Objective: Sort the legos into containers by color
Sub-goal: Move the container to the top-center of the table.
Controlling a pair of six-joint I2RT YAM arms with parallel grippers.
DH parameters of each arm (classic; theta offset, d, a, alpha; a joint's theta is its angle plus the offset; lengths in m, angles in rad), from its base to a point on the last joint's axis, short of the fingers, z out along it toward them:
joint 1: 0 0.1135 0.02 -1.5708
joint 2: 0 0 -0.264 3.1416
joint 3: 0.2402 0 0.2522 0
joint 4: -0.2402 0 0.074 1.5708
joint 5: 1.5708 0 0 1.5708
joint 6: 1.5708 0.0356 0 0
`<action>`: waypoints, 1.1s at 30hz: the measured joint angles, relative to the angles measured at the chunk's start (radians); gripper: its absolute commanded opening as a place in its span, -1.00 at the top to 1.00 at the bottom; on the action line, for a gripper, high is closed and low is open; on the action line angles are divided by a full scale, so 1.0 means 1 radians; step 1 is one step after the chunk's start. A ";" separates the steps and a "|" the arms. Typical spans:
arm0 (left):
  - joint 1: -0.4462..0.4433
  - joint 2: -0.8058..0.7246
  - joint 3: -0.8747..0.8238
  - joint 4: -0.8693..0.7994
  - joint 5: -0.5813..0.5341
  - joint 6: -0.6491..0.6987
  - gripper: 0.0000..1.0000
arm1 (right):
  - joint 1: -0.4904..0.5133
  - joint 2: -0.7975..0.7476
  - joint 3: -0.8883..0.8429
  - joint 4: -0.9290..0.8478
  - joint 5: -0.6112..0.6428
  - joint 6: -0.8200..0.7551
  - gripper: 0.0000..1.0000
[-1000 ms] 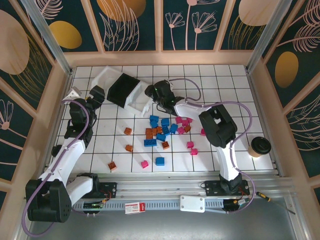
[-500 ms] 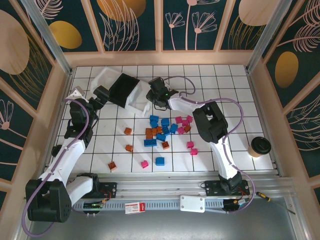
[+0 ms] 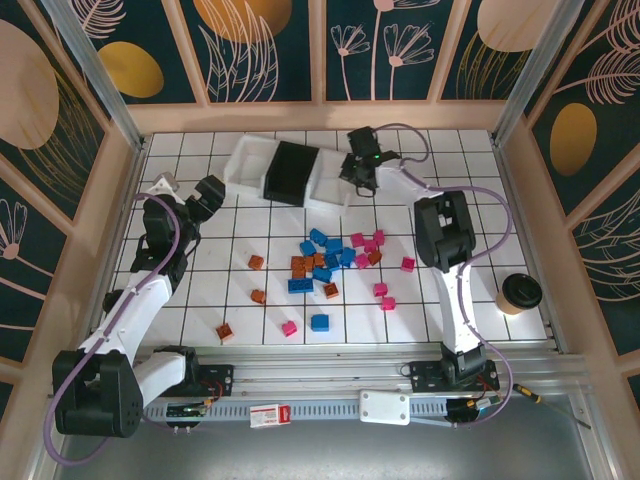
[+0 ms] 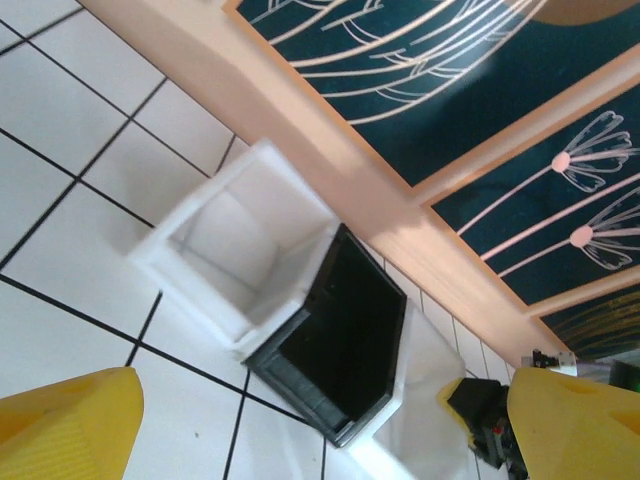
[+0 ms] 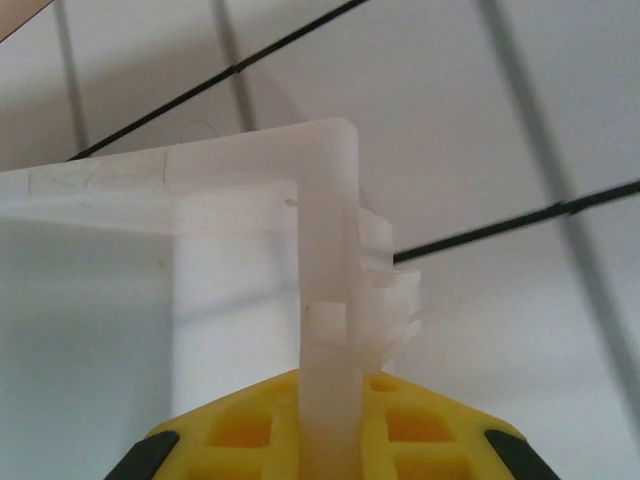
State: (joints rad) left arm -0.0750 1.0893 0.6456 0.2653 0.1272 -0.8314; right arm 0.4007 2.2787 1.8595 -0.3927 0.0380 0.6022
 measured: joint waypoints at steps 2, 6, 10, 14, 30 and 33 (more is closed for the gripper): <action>-0.007 0.000 0.006 -0.002 0.008 0.000 -0.87 | -0.045 0.000 0.005 -0.017 -0.006 -0.060 1.00; -0.026 0.000 0.018 -0.010 0.021 0.008 -0.87 | -0.113 -0.002 0.017 -0.055 -0.040 -0.192 1.00; -0.051 0.000 0.022 -0.020 0.023 0.018 -0.87 | -0.157 -0.002 0.032 -0.105 -0.084 -0.326 1.00; -0.071 0.000 0.022 -0.035 0.024 0.024 -0.87 | -0.173 -0.006 0.037 -0.140 -0.124 -0.429 1.00; -0.092 0.000 0.022 -0.046 0.024 0.042 -0.88 | -0.183 -0.084 -0.090 -0.115 -0.171 -0.476 0.78; -0.092 0.000 0.022 -0.046 0.025 0.042 -0.88 | -0.180 -0.108 -0.124 -0.104 -0.162 -0.463 0.21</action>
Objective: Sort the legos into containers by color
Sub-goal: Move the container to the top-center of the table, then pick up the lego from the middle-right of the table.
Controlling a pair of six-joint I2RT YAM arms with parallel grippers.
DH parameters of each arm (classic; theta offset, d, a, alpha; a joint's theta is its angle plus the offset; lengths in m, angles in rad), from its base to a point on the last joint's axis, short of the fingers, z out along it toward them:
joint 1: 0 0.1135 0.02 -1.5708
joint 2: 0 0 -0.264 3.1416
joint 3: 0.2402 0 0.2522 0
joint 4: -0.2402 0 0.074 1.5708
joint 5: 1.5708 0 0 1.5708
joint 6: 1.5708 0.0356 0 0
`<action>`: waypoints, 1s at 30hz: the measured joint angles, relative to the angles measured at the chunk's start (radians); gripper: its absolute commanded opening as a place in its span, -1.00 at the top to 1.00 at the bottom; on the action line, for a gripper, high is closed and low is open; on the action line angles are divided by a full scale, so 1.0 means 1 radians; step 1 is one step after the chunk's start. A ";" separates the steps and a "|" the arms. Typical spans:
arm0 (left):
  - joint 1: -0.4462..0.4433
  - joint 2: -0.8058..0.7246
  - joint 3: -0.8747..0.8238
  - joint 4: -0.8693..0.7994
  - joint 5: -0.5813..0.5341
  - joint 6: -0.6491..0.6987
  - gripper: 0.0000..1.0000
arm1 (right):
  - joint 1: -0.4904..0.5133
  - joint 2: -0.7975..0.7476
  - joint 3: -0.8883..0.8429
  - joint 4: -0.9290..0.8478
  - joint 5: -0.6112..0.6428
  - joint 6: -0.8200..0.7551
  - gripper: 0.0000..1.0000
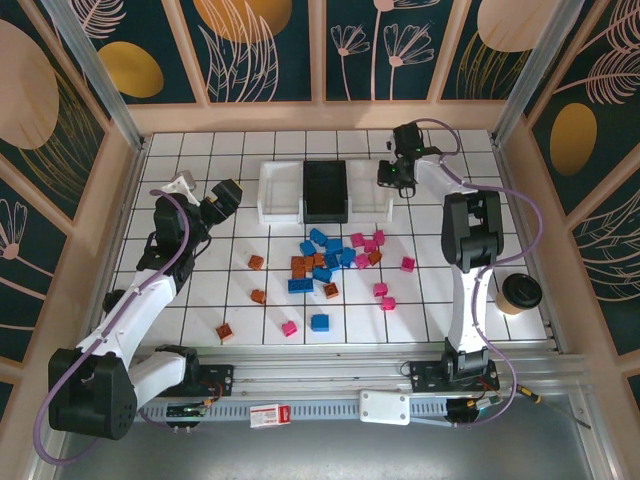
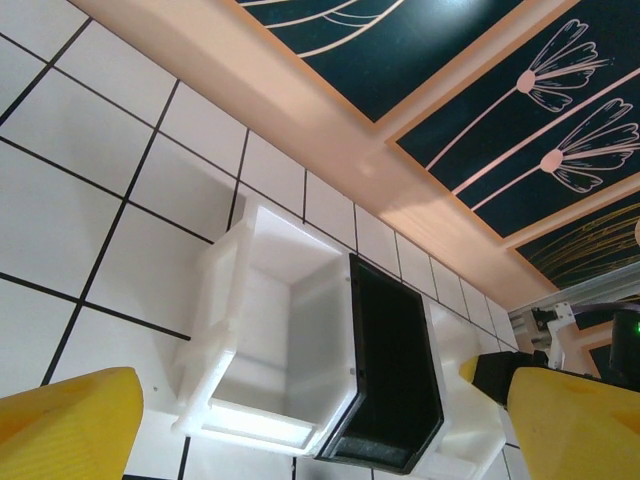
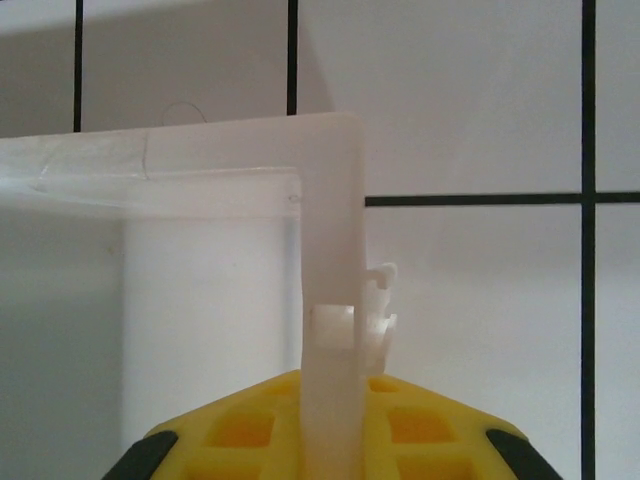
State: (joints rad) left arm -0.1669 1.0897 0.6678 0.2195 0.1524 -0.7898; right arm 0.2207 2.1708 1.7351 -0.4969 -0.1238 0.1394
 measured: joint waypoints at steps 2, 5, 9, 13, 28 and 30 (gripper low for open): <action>-0.001 0.000 0.000 0.000 0.005 0.000 -0.90 | 0.003 -0.013 -0.011 0.007 0.010 0.005 0.06; -0.006 0.000 0.000 0.000 0.018 0.000 -0.92 | 0.008 -0.054 -0.030 0.028 0.032 0.019 -0.28; -0.018 -0.001 0.000 0.000 0.032 -0.001 -0.97 | 0.023 -0.207 -0.135 0.089 0.077 0.057 -0.47; -0.025 -0.026 -0.014 0.000 0.031 -0.014 -0.98 | 0.077 -0.460 -0.360 0.175 0.145 0.134 -0.47; -0.030 -0.066 -0.159 -0.045 0.058 -0.044 -0.98 | 0.196 -0.873 -1.075 0.182 0.366 0.490 -0.35; -0.030 -0.061 -0.163 -0.045 0.061 -0.046 -0.98 | 0.185 -0.852 -1.090 0.181 0.366 0.502 -0.30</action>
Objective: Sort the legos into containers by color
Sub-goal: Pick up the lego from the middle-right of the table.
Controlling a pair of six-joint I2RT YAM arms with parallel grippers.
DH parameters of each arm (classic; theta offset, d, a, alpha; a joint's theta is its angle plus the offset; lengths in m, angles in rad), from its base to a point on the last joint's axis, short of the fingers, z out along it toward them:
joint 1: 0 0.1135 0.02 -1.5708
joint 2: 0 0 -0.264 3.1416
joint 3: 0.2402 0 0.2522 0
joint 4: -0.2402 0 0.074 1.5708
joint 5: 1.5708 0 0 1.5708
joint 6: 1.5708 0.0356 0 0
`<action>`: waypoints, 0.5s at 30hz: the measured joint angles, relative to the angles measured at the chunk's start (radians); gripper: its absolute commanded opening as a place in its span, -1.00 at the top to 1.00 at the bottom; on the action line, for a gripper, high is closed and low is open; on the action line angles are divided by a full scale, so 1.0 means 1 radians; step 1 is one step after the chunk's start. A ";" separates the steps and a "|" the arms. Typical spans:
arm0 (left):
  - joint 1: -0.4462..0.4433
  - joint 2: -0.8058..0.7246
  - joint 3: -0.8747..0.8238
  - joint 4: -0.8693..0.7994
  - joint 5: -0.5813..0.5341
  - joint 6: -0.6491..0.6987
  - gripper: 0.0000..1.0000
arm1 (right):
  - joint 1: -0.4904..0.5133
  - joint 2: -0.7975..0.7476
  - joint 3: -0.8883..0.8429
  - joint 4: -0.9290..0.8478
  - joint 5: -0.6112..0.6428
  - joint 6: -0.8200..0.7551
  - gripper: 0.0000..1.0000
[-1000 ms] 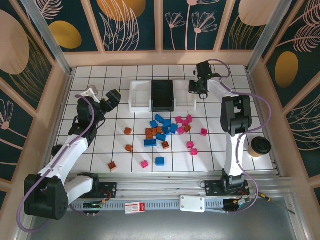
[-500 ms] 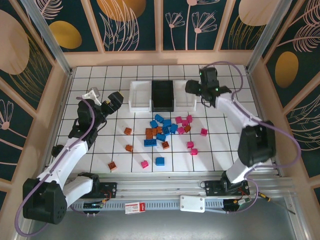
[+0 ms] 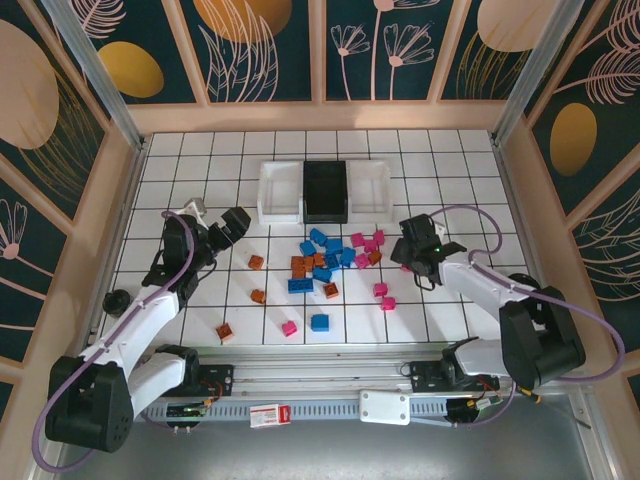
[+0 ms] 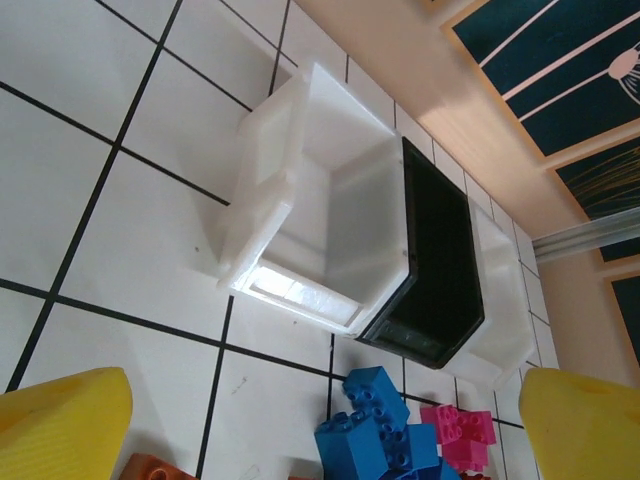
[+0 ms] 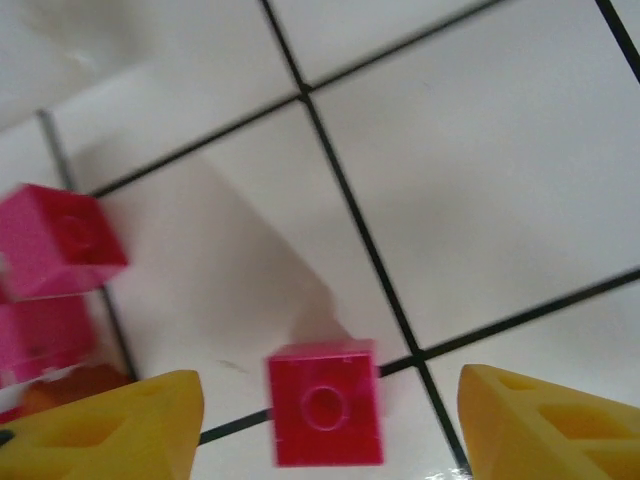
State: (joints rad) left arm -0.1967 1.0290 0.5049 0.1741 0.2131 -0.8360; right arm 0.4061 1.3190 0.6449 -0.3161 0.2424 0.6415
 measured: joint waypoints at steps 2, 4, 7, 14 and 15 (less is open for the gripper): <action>0.000 0.011 0.000 0.001 0.008 0.000 -0.98 | -0.004 0.036 0.001 0.008 -0.001 0.006 -0.25; 0.000 0.024 0.000 0.001 0.016 0.000 -0.98 | -0.005 0.066 0.001 0.019 -0.004 0.010 -0.17; 0.000 0.032 0.000 0.000 0.023 0.000 -0.97 | -0.005 0.095 0.001 0.038 -0.013 0.015 -0.06; 0.000 0.032 -0.002 -0.003 0.023 0.000 -0.98 | -0.005 0.115 0.001 0.073 -0.044 0.002 0.23; 0.000 0.031 -0.002 -0.003 0.023 0.000 -0.97 | -0.005 0.115 0.001 0.077 -0.050 -0.002 0.29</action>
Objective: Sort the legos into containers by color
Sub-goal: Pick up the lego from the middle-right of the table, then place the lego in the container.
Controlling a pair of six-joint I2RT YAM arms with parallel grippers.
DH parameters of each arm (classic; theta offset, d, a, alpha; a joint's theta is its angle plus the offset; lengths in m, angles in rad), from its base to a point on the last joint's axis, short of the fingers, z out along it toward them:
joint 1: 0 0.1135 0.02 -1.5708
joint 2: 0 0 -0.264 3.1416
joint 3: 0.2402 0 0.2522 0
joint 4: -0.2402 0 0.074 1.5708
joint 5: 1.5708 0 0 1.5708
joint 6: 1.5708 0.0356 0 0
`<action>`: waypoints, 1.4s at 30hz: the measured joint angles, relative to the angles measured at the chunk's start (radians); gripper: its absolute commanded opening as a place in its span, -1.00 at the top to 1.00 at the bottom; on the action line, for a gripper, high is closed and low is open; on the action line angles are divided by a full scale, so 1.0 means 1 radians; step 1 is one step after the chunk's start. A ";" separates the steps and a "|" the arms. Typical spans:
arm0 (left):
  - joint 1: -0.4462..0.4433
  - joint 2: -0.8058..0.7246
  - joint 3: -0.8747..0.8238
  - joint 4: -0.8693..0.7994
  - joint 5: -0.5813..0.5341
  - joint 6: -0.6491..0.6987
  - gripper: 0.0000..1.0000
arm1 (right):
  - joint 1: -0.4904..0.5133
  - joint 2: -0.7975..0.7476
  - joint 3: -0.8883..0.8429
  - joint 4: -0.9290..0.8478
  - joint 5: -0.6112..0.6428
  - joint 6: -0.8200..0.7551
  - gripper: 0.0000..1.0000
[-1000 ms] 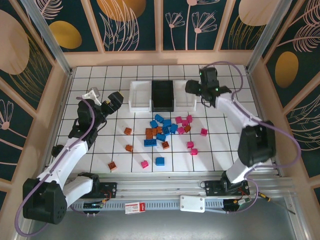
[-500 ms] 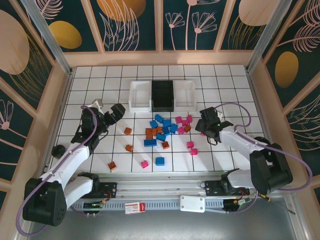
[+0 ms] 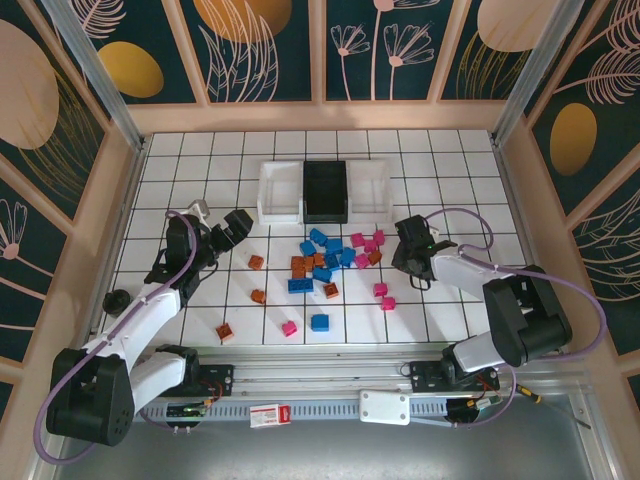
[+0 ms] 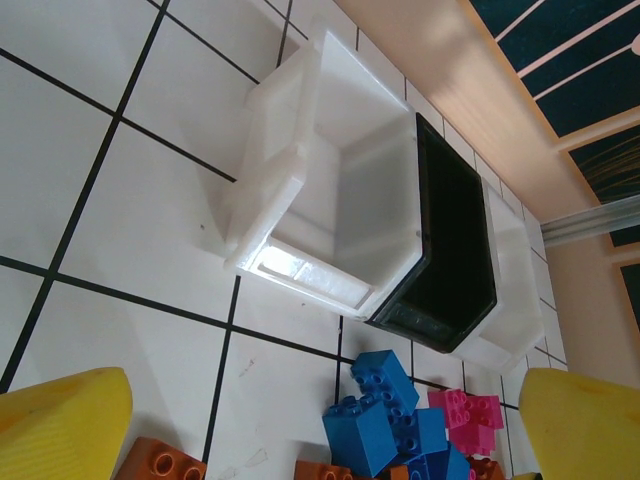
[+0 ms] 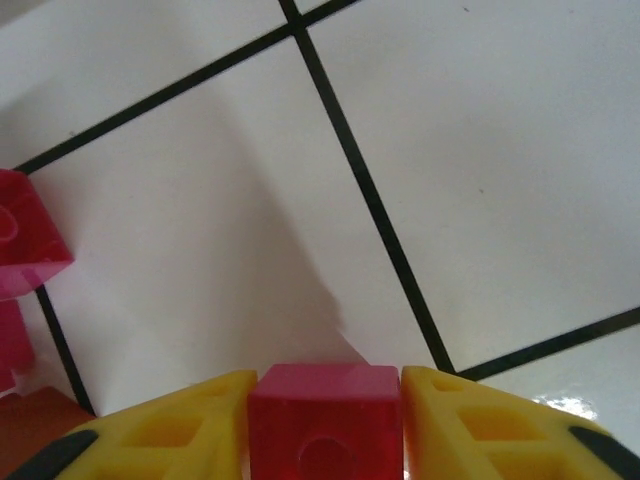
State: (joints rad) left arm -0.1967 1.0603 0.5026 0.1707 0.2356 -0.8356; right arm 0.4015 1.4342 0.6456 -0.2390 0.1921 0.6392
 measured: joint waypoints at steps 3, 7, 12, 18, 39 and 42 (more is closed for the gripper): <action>0.000 -0.006 0.000 -0.003 0.000 0.000 -0.98 | 0.000 -0.001 0.000 0.019 -0.015 -0.012 0.46; 0.000 -0.022 -0.001 -0.012 -0.009 0.000 -0.98 | 0.005 -0.019 0.017 0.022 -0.055 -0.039 0.52; 0.000 -0.045 -0.001 -0.035 -0.019 0.000 -0.98 | 0.018 -0.031 0.164 0.038 -0.108 -0.098 0.53; 0.000 -0.078 -0.002 -0.078 -0.047 0.000 -0.98 | 0.019 0.129 0.408 0.132 -0.130 -0.168 0.52; 0.000 -0.118 -0.013 -0.168 -0.087 0.000 -0.84 | 0.000 0.450 0.712 0.156 -0.133 -0.240 -0.23; -0.009 -0.117 -0.013 -0.206 -0.105 0.006 -0.82 | 0.013 0.344 0.597 0.172 -0.132 -0.237 -0.23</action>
State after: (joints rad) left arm -0.2058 0.9432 0.4896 -0.0349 0.1310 -0.8295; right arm 0.4141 1.7779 1.2430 -0.0666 0.0597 0.4026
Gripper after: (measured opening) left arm 0.917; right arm 0.613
